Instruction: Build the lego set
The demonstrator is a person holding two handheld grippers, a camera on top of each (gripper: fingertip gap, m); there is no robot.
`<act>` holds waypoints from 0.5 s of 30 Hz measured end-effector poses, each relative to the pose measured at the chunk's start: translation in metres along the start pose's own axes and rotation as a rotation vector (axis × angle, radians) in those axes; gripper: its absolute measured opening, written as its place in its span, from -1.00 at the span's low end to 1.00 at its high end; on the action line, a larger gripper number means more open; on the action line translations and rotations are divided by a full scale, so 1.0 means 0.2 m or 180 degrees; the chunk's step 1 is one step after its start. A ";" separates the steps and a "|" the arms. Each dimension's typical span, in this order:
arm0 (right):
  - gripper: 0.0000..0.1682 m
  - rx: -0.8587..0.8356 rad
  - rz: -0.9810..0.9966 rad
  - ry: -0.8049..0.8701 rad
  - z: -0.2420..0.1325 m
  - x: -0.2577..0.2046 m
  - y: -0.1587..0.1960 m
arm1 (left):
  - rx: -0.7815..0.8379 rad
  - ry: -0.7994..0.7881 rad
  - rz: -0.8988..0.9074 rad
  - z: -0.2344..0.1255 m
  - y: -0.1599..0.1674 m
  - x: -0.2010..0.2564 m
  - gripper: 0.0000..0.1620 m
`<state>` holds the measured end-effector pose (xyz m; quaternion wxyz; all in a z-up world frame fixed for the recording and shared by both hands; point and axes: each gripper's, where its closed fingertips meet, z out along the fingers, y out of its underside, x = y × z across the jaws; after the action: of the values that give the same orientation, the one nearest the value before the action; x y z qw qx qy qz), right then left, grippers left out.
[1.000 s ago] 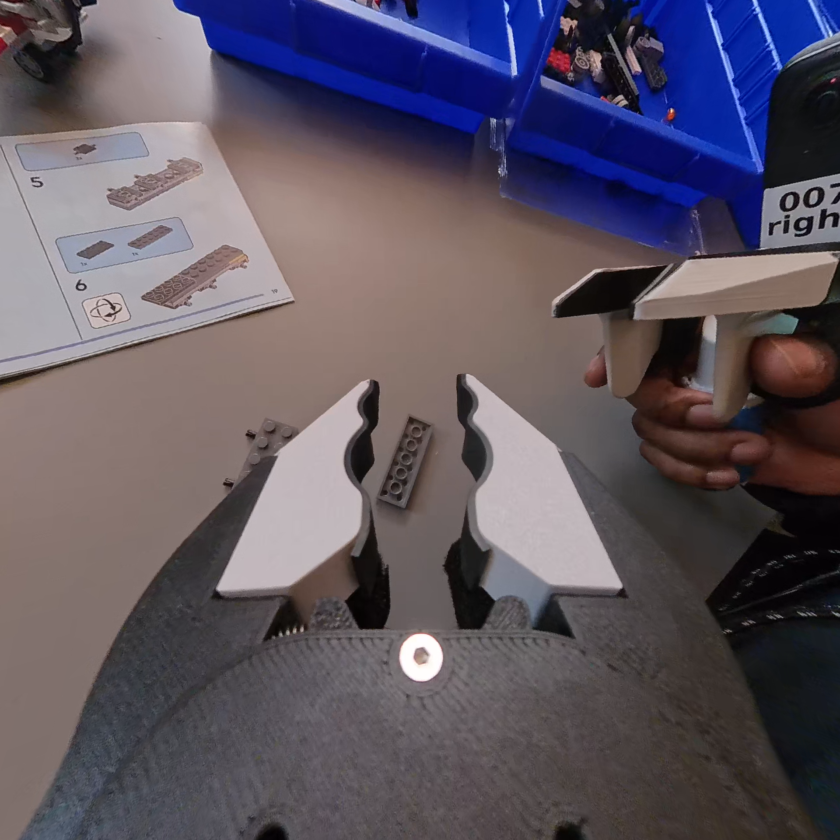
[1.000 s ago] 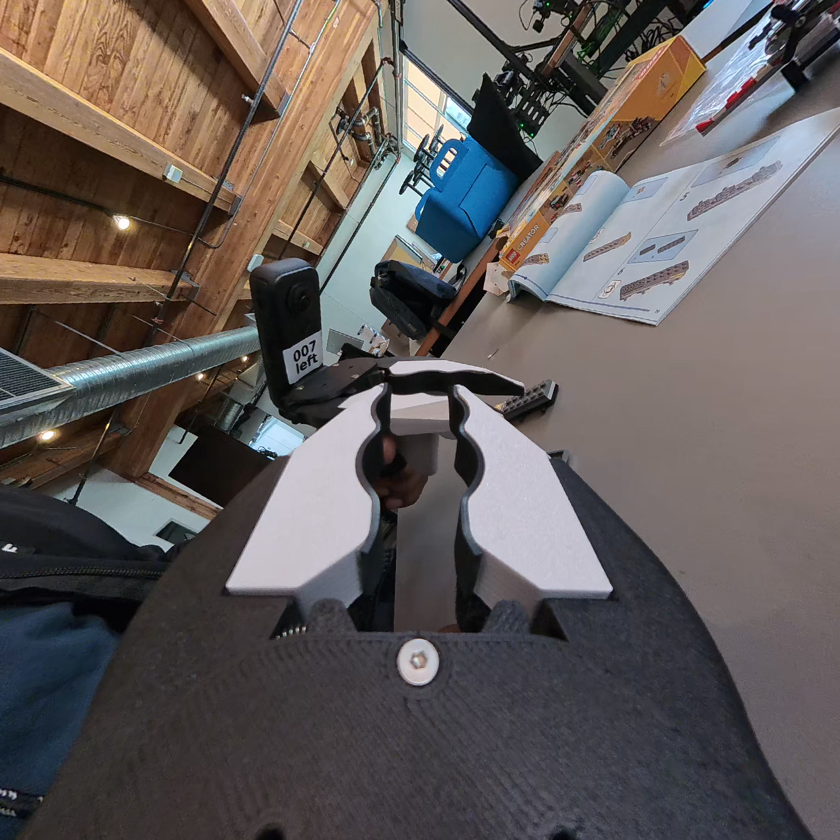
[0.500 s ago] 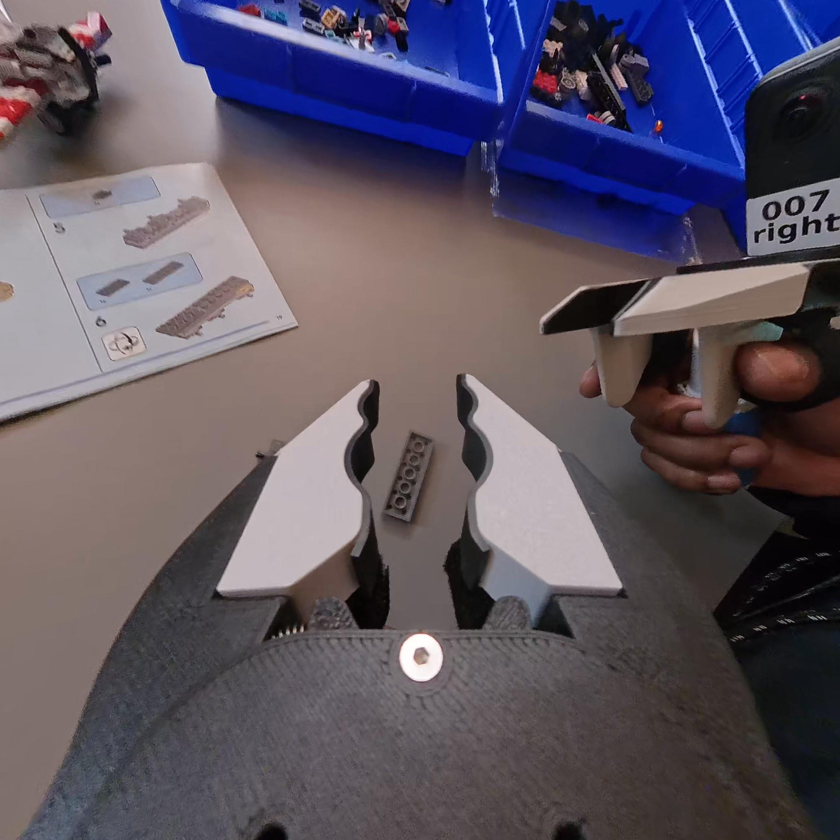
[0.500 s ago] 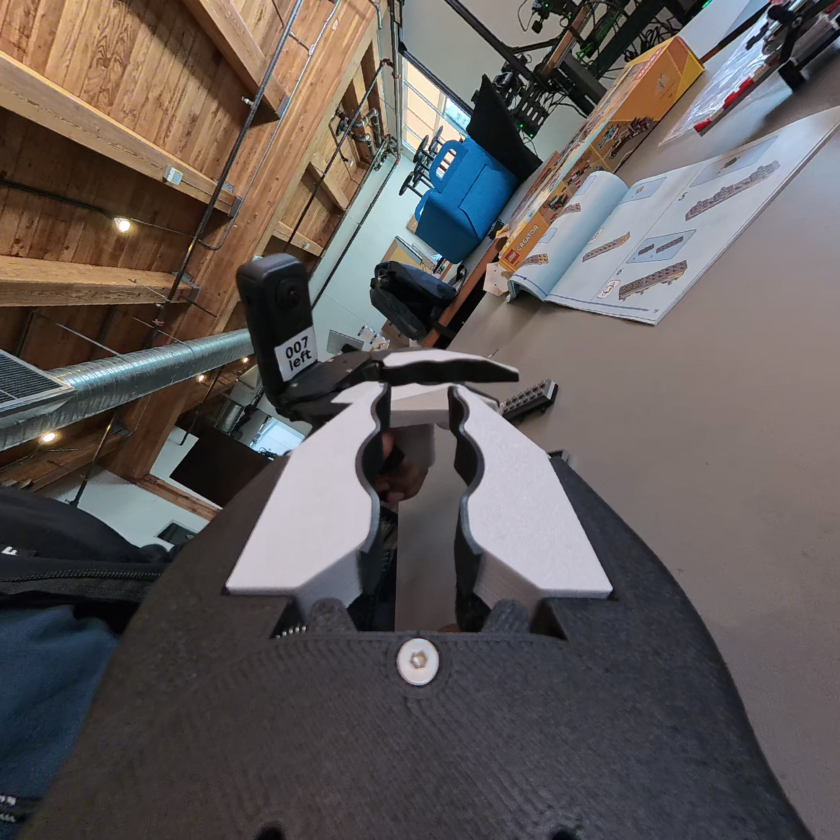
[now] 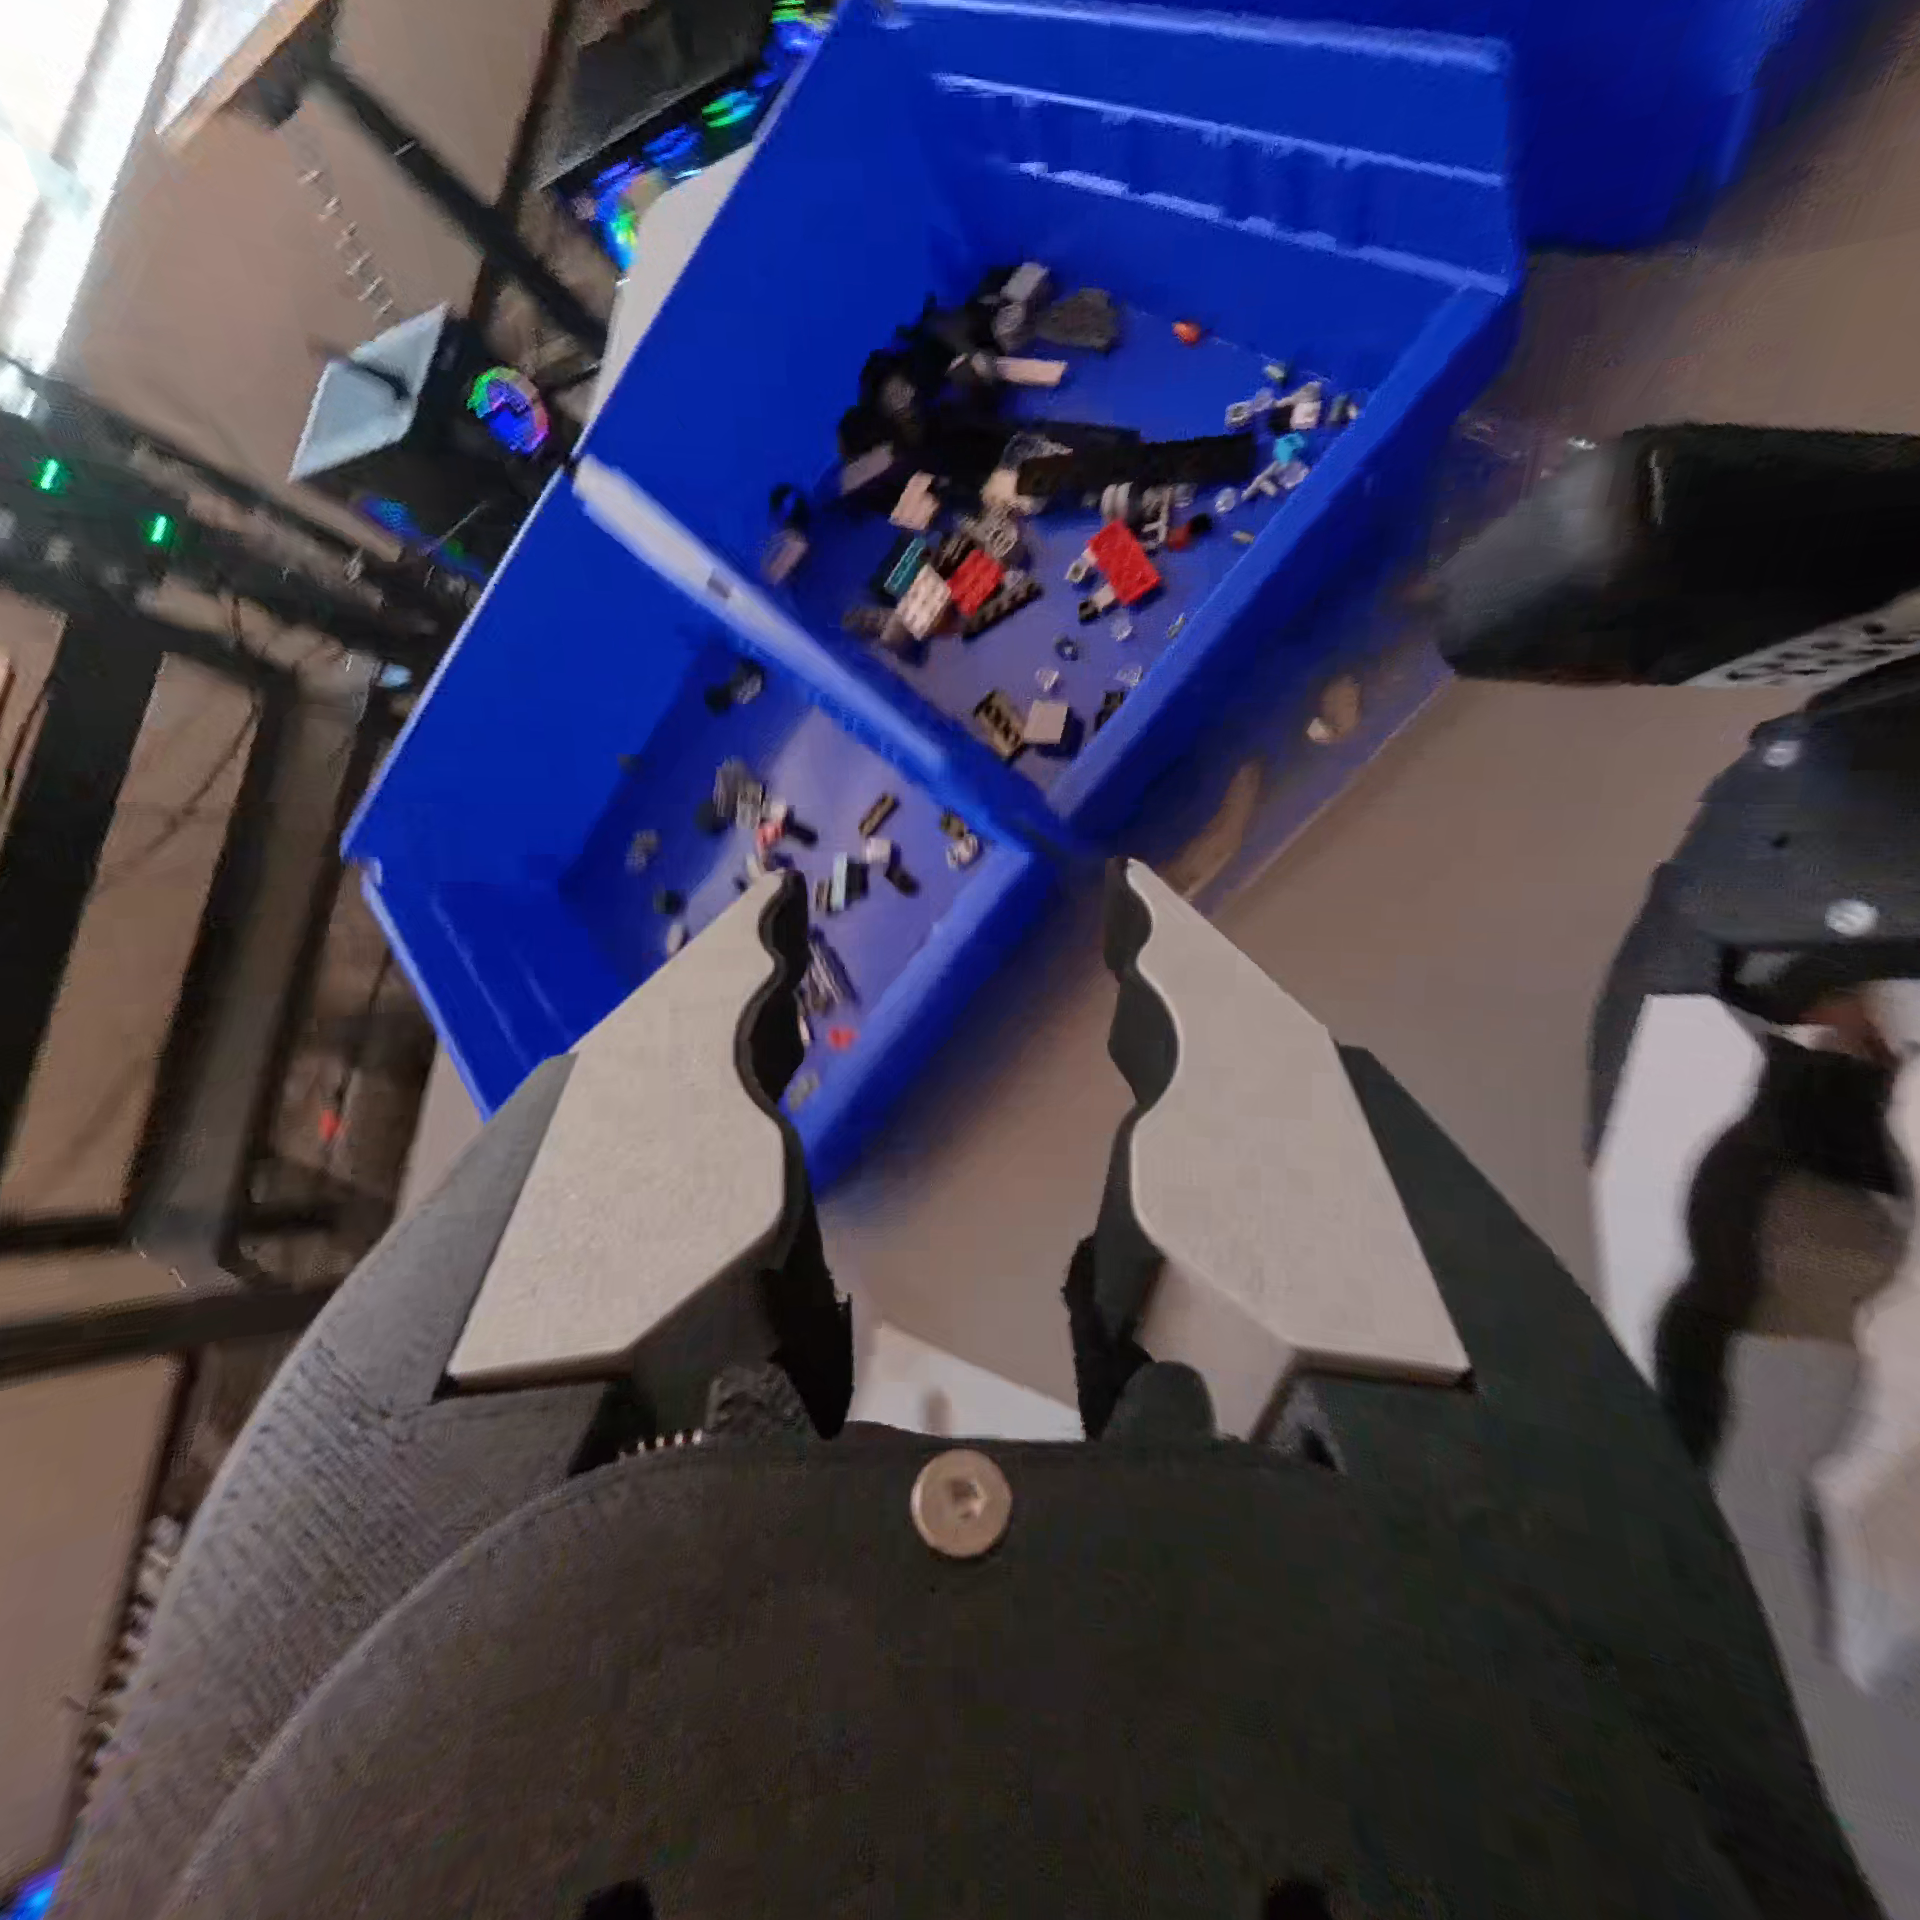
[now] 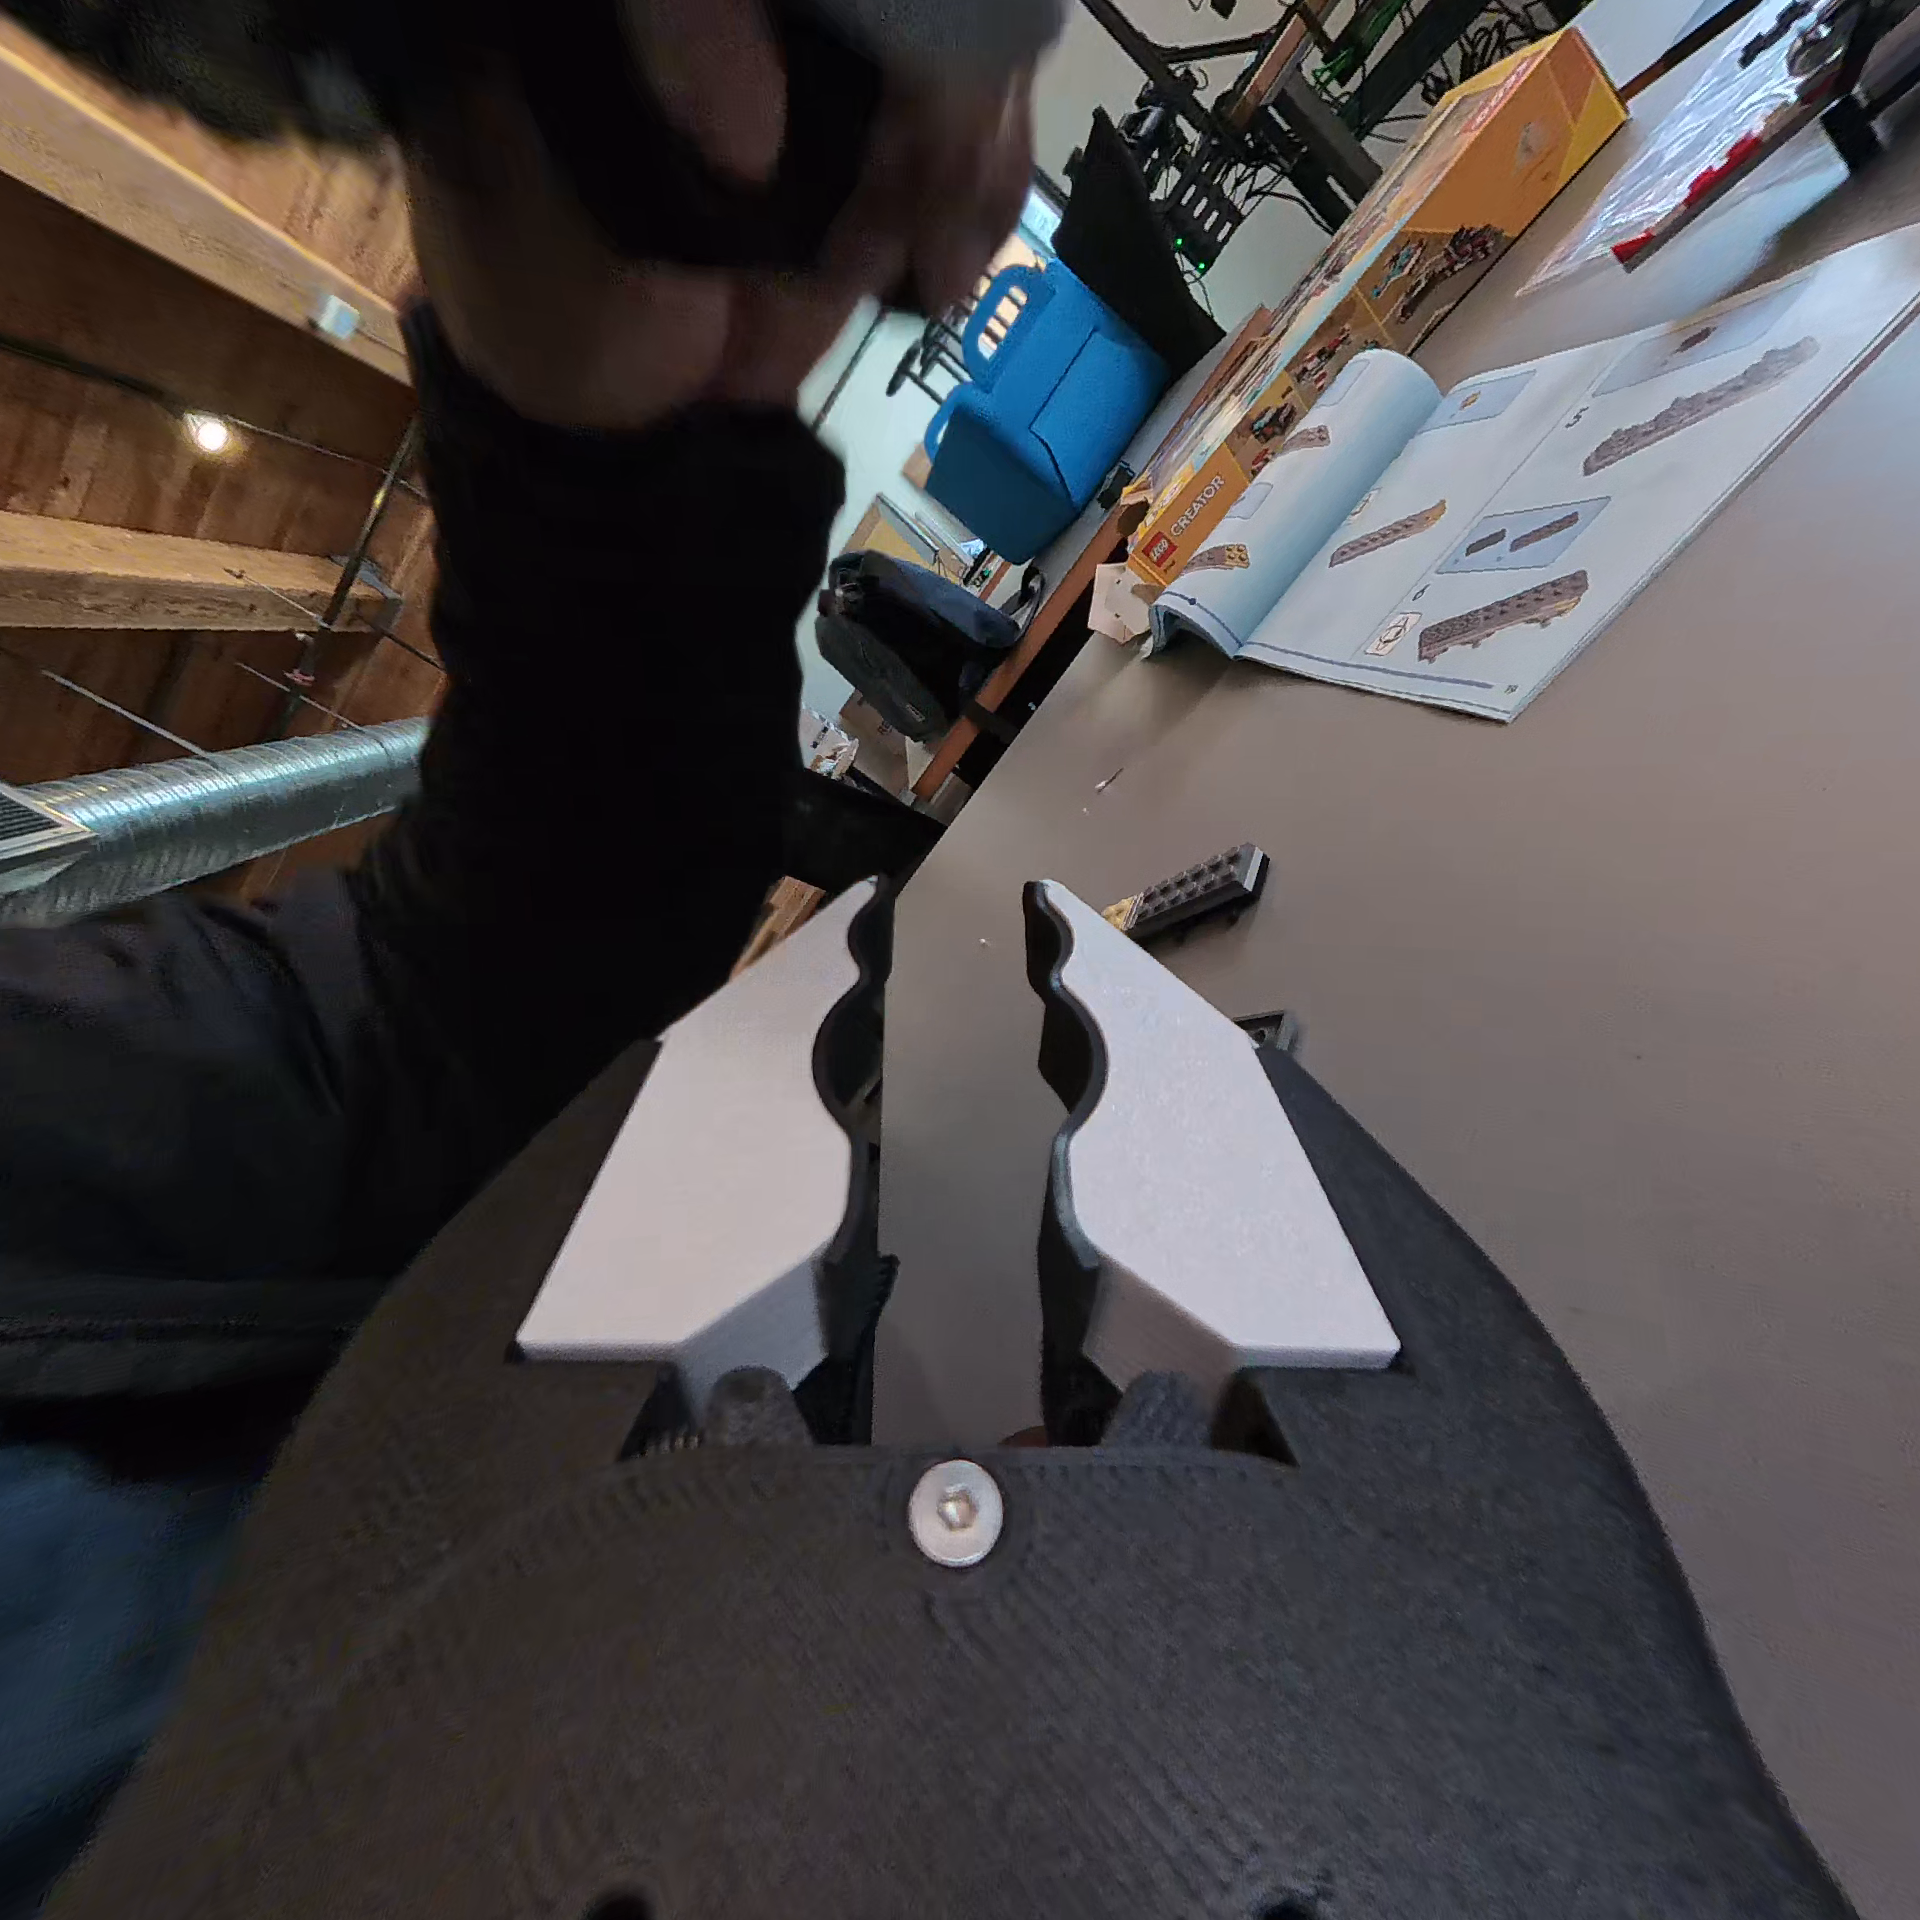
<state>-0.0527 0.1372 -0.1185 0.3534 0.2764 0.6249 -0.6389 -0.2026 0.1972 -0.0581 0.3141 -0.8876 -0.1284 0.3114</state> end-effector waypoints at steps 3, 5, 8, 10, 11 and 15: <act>-0.70 0.0003 -0.0049 0.0025 -0.01 0.00 -0.01 | -0.0182 0.0312 0.0563 0.23 -0.16 -0.03 -0.20; -0.70 0.0015 -0.0085 0.0039 -0.02 0.00 -0.02 | -0.0277 0.0393 0.0932 0.38 -0.26 -0.08 -0.19; -0.70 0.0054 -0.0109 0.0047 -0.03 0.00 -0.04 | -0.0459 0.0807 0.1422 0.61 -0.36 -0.06 -0.19; -0.70 0.0095 -0.0109 0.0042 -0.05 0.00 -0.07 | -0.0684 0.1173 0.1832 0.74 -0.34 -0.01 -0.20; -0.70 0.0120 -0.0109 0.0040 -0.06 0.00 -0.08 | -0.0882 0.1345 0.2022 0.80 -0.30 0.01 -0.19; -0.70 0.0230 -0.0103 0.0029 -0.10 0.00 -0.13 | -0.1853 0.1892 0.2631 0.93 -0.09 0.04 -0.16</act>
<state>-0.0752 0.1568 -0.1030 0.3300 0.2817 0.6075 -0.6654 -0.3137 0.3029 -0.1641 -0.0677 -0.9630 0.2418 0.0978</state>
